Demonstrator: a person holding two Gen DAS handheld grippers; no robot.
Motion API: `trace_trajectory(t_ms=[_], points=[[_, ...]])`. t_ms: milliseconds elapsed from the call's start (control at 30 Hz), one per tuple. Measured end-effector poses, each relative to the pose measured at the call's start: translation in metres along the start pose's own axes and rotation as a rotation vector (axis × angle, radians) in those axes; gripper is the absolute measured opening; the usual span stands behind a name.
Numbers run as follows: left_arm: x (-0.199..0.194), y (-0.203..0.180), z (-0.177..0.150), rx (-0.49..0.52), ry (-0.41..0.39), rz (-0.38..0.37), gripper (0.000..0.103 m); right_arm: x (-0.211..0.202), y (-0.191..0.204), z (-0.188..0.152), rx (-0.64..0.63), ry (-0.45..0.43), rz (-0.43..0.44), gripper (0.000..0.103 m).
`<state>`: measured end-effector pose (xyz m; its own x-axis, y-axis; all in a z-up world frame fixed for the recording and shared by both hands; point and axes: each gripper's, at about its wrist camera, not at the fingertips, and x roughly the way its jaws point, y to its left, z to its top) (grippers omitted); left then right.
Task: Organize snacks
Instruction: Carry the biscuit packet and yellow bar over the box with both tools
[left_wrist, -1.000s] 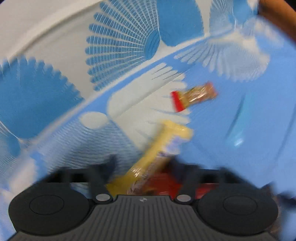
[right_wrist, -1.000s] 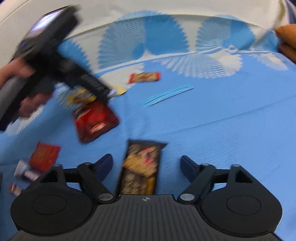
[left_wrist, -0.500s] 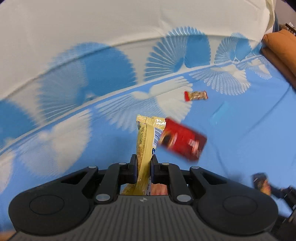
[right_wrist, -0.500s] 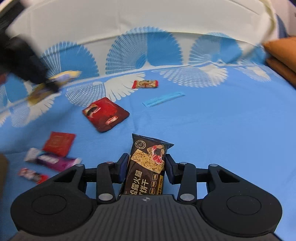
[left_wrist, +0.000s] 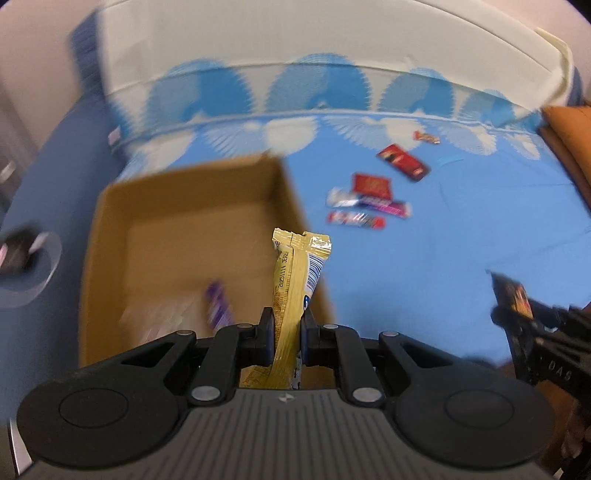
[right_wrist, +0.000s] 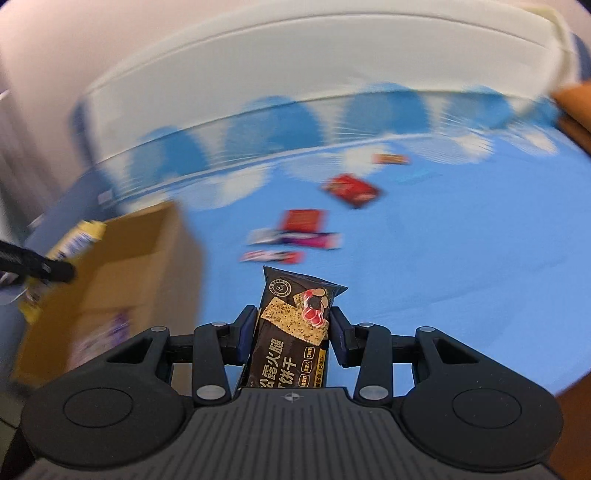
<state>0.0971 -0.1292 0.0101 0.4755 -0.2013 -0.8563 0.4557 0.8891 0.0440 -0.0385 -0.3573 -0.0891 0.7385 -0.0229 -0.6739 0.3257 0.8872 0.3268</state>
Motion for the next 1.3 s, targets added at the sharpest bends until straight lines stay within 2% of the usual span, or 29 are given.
trace_trajectory(t_ms=[133,233,400,733,1300], points=[[-0.03,0.04,-0.06,-0.077,0.01,0.028,0.014,-0.029,0.062,-0.013,-0.076,0.013,0.098,0.044],[-0.044,0.062,-0.092,-0.106,0.004,0.06,0.014,-0.042,0.098,-0.025,-0.112,0.033,0.146,0.044],[-0.062,0.083,-0.116,-0.136,-0.022,0.051,0.014,-0.054,0.135,-0.043,-0.163,0.063,0.173,0.044],[-0.072,0.08,-0.122,-0.153,-0.069,-0.003,0.014,-0.073,0.157,-0.051,-0.221,0.043,0.133,0.044],[-0.067,0.082,-0.119,-0.163,-0.071,-0.007,0.014,-0.072,0.159,-0.052,-0.231,0.049,0.12,0.044]])
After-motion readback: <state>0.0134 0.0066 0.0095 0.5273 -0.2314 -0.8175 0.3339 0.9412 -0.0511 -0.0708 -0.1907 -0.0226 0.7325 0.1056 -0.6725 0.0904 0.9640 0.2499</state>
